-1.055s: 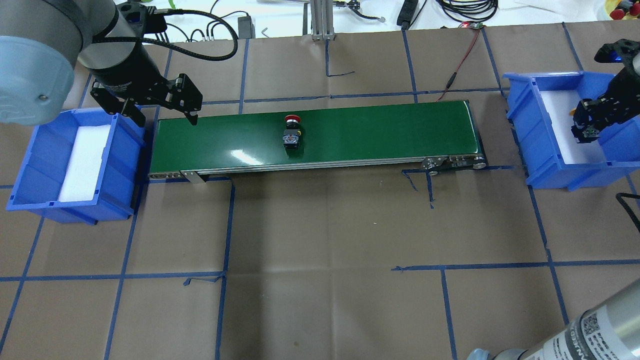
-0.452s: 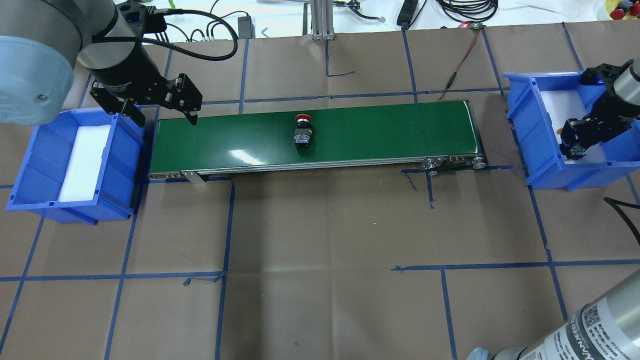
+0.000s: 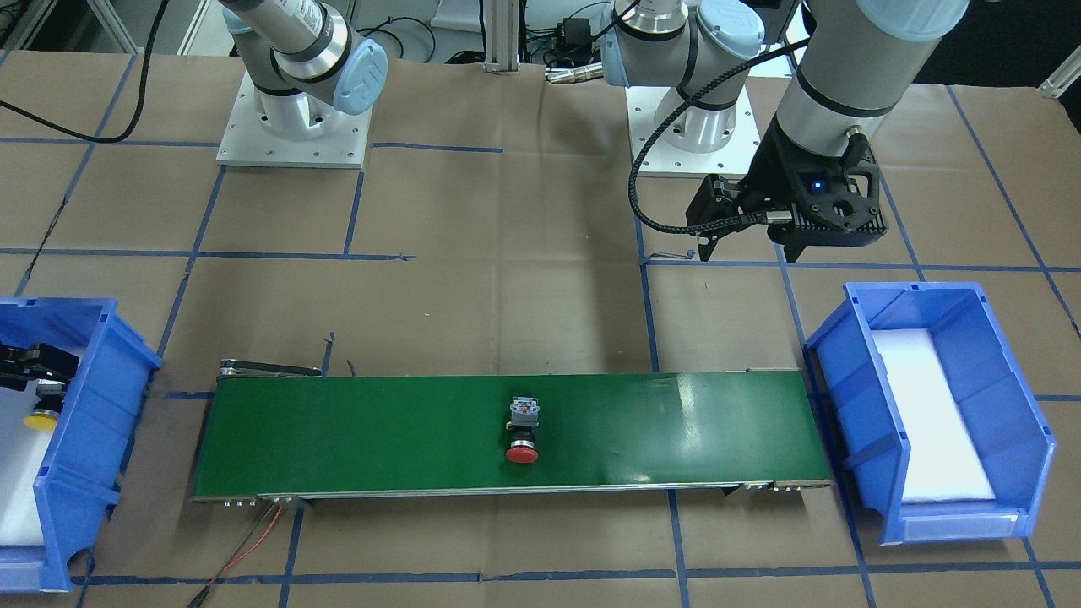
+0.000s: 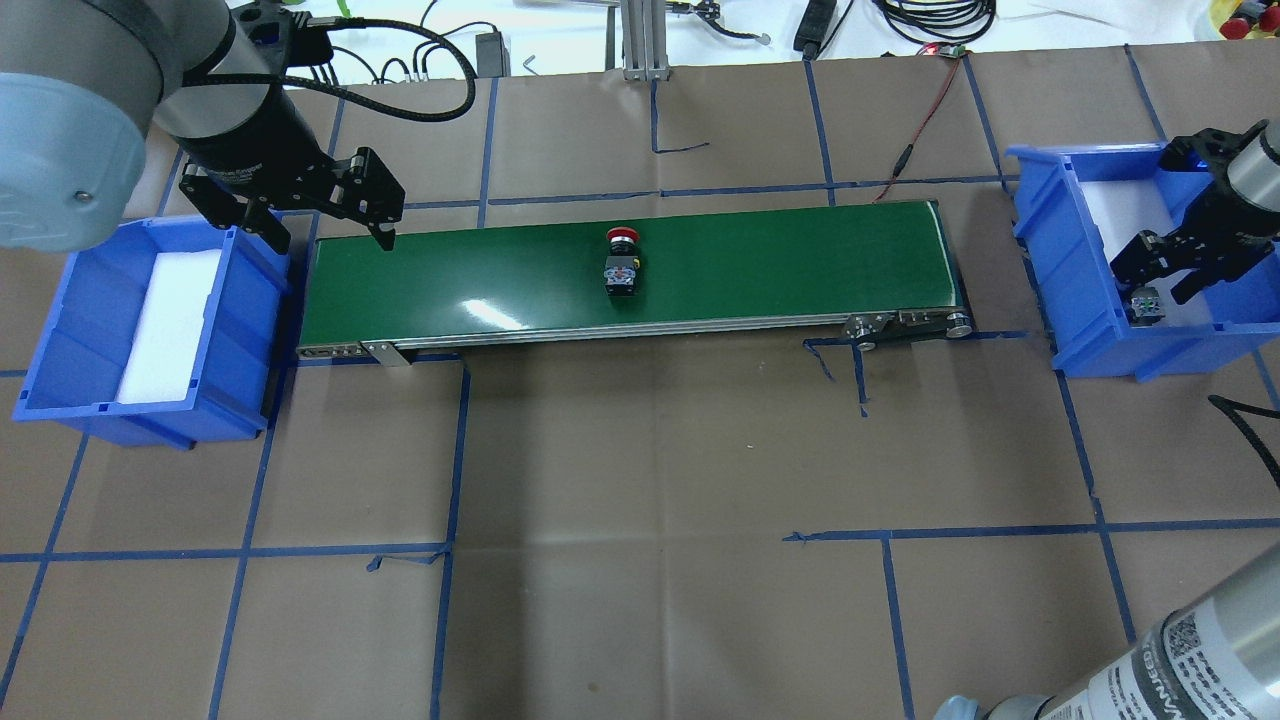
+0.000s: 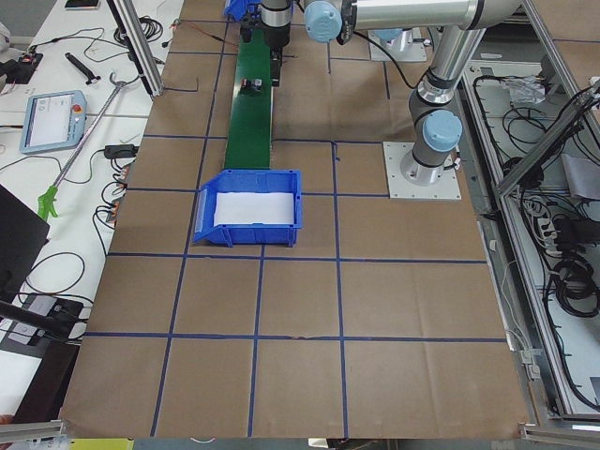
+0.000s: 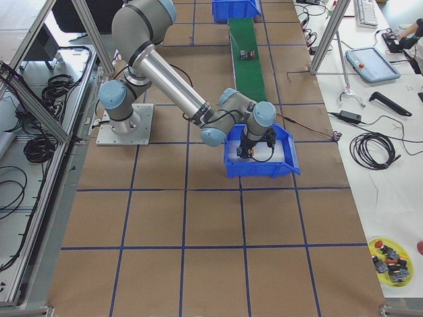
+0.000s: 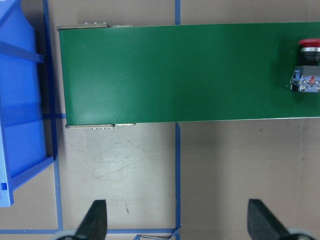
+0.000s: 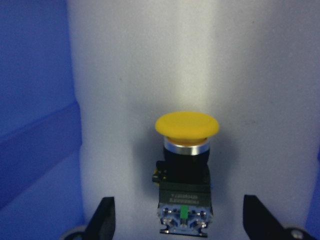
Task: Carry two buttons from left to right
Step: 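Open the right gripper to release the yellow button in the bin, then raise the right gripper and move it back over the belt's end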
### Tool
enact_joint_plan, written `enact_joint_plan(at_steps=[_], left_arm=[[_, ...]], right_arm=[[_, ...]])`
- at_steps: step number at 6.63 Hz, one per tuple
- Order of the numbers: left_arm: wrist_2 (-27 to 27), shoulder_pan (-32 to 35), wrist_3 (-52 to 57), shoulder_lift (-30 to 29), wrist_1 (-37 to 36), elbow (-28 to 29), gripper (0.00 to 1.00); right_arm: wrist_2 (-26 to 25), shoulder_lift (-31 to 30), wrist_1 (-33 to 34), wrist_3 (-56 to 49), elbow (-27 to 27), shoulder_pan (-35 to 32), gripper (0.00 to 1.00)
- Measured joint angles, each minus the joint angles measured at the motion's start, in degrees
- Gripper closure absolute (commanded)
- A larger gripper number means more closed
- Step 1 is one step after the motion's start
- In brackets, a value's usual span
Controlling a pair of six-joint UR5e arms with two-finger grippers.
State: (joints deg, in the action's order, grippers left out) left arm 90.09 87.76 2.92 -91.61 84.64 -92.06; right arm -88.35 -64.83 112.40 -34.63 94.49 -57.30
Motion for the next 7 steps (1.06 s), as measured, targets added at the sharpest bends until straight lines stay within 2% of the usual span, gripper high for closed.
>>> enact_joint_plan(at_steps=[2, 5, 7], left_arm=[[0.00, -0.04, 0.06, 0.09, 0.08, -0.11, 0.00], [0.00, -0.04, 0.07, 0.16, 0.09, -0.20, 0.00], [0.00, -0.04, 0.07, 0.15, 0.09, -0.17, 0.00]], right_arm=[[0.02, -4.68, -1.10, -0.02, -1.22, -0.06, 0.01], [0.98, -11.39, -12.55, 1.91, -7.58, -1.66, 0.00], [3.05, -13.28, -20.72, 9.84, -13.77, -8.71, 0.00]])
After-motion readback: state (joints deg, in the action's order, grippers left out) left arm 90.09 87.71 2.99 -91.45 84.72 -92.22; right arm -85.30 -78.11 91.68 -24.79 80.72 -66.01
